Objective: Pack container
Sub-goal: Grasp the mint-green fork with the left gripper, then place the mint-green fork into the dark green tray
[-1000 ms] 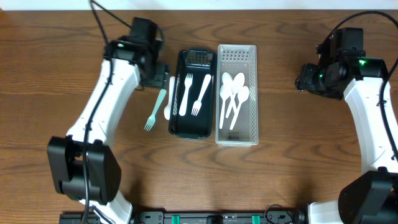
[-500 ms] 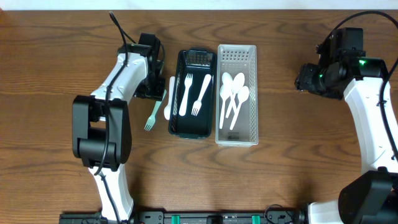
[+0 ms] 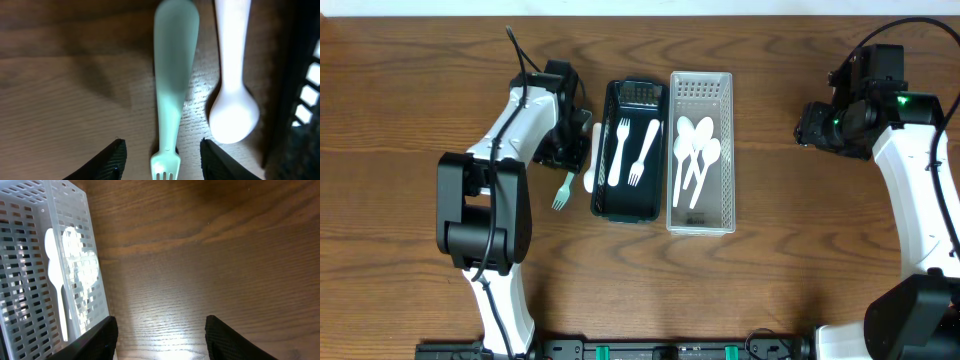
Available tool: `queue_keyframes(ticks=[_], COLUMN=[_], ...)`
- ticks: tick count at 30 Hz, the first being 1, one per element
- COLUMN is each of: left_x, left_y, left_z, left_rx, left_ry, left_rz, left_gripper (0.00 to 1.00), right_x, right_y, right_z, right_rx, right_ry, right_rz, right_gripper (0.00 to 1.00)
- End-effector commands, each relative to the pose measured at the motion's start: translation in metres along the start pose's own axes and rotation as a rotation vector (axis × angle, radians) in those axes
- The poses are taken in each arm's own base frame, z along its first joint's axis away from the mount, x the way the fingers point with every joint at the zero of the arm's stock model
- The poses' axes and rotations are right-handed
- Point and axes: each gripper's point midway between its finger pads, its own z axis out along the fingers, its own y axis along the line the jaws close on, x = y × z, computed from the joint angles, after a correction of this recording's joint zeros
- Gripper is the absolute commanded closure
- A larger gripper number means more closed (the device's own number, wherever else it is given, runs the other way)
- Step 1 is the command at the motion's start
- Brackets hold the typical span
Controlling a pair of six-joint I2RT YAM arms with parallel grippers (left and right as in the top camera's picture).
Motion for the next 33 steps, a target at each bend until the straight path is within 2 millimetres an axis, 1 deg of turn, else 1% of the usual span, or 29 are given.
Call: queue_keyframes(ticks=[1,6,9,14,15,16,18,19,21,23,25,28,29,30,32,33], left_x=[0.009,0.015,0.016,0.016,0.017,0.017,0.018,0.019,0.016,0.01,0.003,-0.008,-0.011,-0.014,-0.017,-0.019], left_y=[-0.003,-0.004,-0.003,-0.003,-0.003,-0.003,0.003,0.005,0.005,0.006,0.006,0.002,-0.003,-0.012,-0.033,-0.042], left_z=[0.014,0.027,0.031,0.031,0.031,0.031,0.028,0.023,0.009,-0.015,-0.047,-0.107,-0.124,-0.142,-0.166,-0.173], left_rx=[0.016,0.016,0.012,0.012,0.013,0.009,-0.023,-0.037,-0.04,-0.046,-0.056,-0.069,-0.057,-0.03,0.028,0.043], left_ry=[0.03,0.037,0.037,0.036,0.038,0.039,0.047,0.051,0.04,0.009,-0.046,-0.172,-0.216,-0.27,-0.35,-0.376], left_rz=[0.054,0.054,0.053,0.053,0.053,0.053,0.054,0.054,0.049,0.042,0.044,0.033,0.025,0.021,0.03,0.026], left_gripper=[0.5,0.51,0.58,0.8,0.87,0.91,0.94,0.94,0.94,0.94,0.94,0.94,0.94,0.94,0.94,0.94], right_x=[0.0,0.0,0.0,0.0,0.0,0.0,0.0,0.0,0.0,-0.001,-0.001,-0.003,-0.003,-0.003,-0.004,-0.004], right_y=[0.0,0.0,0.0,0.0,0.0,0.0,0.0,0.0,0.0,0.0,0.001,0.001,0.001,0.001,0.001,0.001], right_z=[0.0,0.0,0.0,0.0,0.0,0.0,0.0,0.0,0.0,0.0,0.0,0.0,0.0,0.0,0.0,0.0], right_rx=[-0.007,-0.007,-0.007,-0.007,-0.007,-0.007,-0.007,-0.007,-0.007,-0.007,-0.008,-0.009,-0.009,-0.009,-0.01,-0.01], right_ry=[0.001,0.002,0.002,0.001,0.002,0.001,0.002,0.001,0.001,-0.001,-0.004,-0.009,-0.01,-0.01,-0.014,-0.014], right_rz=[-0.004,-0.004,-0.004,-0.004,-0.004,-0.004,-0.004,-0.004,-0.004,-0.005,-0.005,-0.006,-0.006,-0.006,-0.006,-0.006], right_gripper=[0.41,0.41,0.41,0.41,0.41,0.41,0.41,0.41,0.41,0.41,0.41,0.4,0.4,0.41,0.4,0.4])
